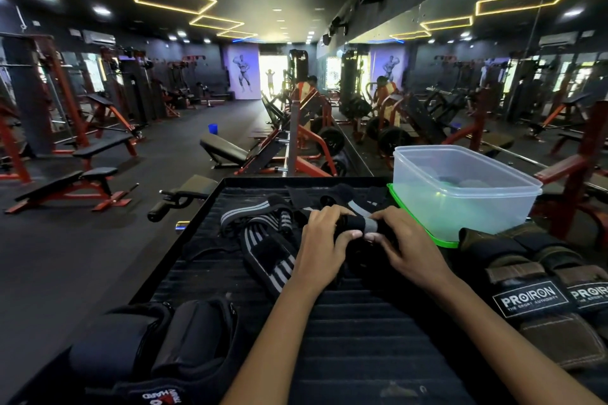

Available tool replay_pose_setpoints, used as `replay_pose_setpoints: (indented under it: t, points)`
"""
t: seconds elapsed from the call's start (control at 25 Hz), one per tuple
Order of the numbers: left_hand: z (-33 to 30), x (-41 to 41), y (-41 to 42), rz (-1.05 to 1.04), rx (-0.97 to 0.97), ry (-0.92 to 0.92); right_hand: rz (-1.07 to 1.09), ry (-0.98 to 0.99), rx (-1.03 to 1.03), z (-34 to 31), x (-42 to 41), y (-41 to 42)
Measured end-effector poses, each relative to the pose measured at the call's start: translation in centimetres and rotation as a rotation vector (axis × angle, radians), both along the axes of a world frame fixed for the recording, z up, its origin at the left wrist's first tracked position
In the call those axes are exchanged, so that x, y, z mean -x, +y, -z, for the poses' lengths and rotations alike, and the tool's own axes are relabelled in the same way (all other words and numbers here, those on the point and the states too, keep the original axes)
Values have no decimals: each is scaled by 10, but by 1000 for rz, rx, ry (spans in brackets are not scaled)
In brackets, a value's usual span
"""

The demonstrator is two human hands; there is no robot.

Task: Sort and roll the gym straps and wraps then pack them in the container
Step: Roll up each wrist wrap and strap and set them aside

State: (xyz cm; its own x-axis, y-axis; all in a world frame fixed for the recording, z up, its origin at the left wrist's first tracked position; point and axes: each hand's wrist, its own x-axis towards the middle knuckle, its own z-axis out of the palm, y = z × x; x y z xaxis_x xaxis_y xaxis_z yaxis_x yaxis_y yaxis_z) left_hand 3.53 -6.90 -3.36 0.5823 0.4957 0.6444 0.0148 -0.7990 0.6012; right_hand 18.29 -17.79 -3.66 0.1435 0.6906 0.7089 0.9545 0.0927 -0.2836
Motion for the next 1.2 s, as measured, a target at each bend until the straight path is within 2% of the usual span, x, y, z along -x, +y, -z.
replay_pose_setpoints:
  t: [0.16, 0.4, 0.44, 0.52, 0.6, 0.68, 0.76, 0.88, 1.04, 1.2]
  points:
    - [1, -3, 2, -61, -23, 41, -35, 63, 21, -2, 0, -2]
    - [4, -4, 2, -57, -22, 50, 21, 46, 5, -3, 2, -3]
    - [5, -4, 2, -35, 20, 52, 21, 28, 4, -2, 1, -3]
    - [0, -3, -4, -11, 223, -2, 1, 13, 8, -2, 1, -2]
    - [-6, -1, -6, -102, 473, -88, -41, 18, 26, -2, 3, -1]
    - [-10, 1, -1, -221, 637, -41, -89, 14, 45, -2, 5, 0]
    - [-12, 2, 3, -142, 831, 48, -134, 14, 50, -1, 6, 1]
    - [-13, 4, 10, 46, 1122, -24, -194, 53, 66, -4, 8, 0]
    - [-12, 3, 12, 32, 1256, -98, -225, 30, 104, -6, 14, -1]
    - [-18, 8, 8, 5, 1151, -238, -282, 50, 139, -7, 23, 1]
